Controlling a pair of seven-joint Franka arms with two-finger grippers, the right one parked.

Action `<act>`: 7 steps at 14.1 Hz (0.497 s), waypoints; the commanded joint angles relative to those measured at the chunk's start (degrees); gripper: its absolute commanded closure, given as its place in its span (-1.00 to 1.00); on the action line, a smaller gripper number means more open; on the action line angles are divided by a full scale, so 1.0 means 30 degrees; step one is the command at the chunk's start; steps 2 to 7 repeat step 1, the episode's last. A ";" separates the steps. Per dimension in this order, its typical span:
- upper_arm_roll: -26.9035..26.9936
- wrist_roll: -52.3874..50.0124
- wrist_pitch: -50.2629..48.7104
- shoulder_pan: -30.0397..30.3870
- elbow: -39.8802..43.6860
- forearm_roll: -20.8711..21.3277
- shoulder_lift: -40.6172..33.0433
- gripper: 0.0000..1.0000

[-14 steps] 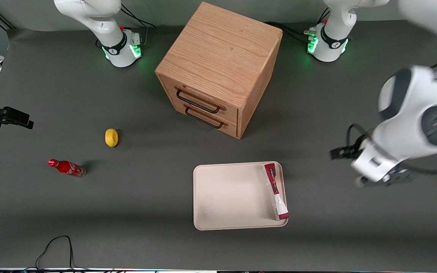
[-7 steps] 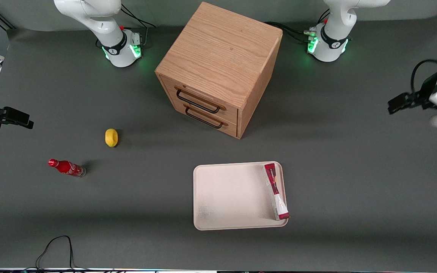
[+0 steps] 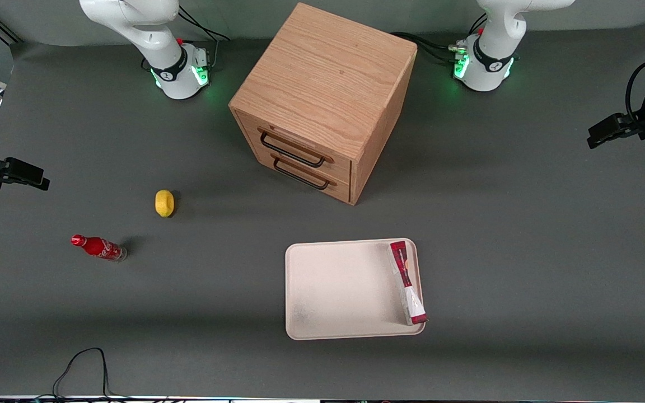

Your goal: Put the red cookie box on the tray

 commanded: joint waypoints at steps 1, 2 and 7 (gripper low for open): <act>-0.0887 0.0070 -0.0649 0.0820 0.0654 0.0054 0.0326 -1.00; -0.0887 0.0070 -0.0649 0.0820 0.0654 0.0054 0.0326 -1.00; -0.0887 0.0070 -0.0649 0.0820 0.0654 0.0054 0.0326 -1.00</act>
